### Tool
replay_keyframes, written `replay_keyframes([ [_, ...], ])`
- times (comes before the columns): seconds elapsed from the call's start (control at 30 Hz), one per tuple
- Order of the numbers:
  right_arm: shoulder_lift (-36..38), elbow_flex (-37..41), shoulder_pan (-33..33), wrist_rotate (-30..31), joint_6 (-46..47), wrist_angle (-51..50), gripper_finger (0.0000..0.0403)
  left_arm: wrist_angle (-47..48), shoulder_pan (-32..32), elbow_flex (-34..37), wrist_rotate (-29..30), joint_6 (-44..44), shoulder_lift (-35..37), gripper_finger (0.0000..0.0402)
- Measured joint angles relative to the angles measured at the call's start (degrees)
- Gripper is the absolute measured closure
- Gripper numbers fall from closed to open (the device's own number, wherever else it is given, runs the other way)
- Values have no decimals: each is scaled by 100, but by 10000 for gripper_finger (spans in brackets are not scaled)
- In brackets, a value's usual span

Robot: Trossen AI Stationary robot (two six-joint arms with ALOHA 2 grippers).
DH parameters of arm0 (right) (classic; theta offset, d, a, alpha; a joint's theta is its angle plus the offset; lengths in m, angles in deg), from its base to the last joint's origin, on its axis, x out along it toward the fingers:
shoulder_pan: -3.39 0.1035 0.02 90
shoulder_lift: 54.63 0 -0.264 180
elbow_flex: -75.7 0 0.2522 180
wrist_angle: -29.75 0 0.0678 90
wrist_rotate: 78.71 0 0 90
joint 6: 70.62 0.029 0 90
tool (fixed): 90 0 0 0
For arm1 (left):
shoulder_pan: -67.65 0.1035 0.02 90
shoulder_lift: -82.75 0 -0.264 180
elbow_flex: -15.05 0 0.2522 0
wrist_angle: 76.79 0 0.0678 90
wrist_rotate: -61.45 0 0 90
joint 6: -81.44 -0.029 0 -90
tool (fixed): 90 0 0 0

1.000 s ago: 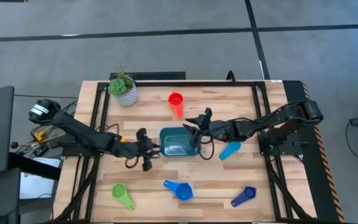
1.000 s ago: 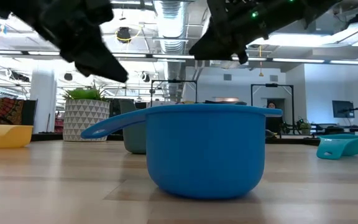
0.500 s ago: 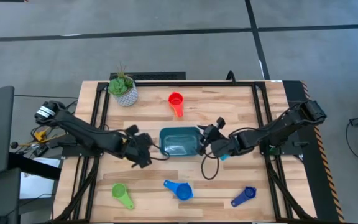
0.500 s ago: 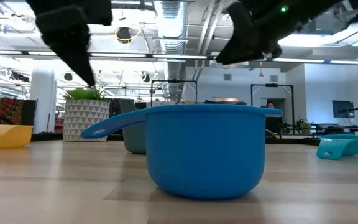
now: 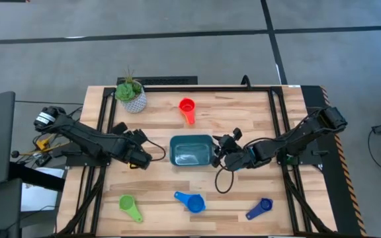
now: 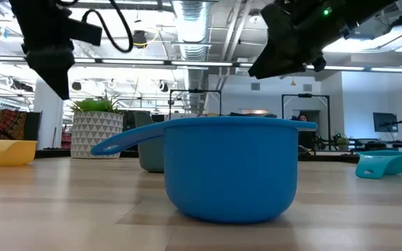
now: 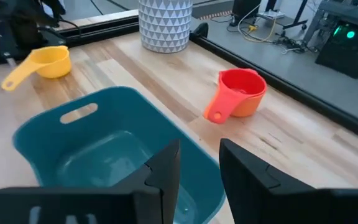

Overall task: Nest measuring cups in basket
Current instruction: Stack the blue measuring cup on top of the red measuring cup

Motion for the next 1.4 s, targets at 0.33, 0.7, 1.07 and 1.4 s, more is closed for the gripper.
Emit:
replay_keyframes([
  [0.33, -136, 173, 229, -14, 370, -28, 273, -229, 1008, 1688, -988, 61, 1456, 300],
  [0.7, -160, 184, -159, -55, 279, 104, 260, -1057, 1574, 2604, -1830, 382, 2659, 300],
  [1.07, -160, 184, -259, -317, 165, 146, 266, -1102, 1929, 2642, -2165, 39, 2203, 300],
  [1.4, -160, 185, -265, -315, 157, 158, 261, -1651, 1947, 2649, -2494, -269, 2030, 300],
])
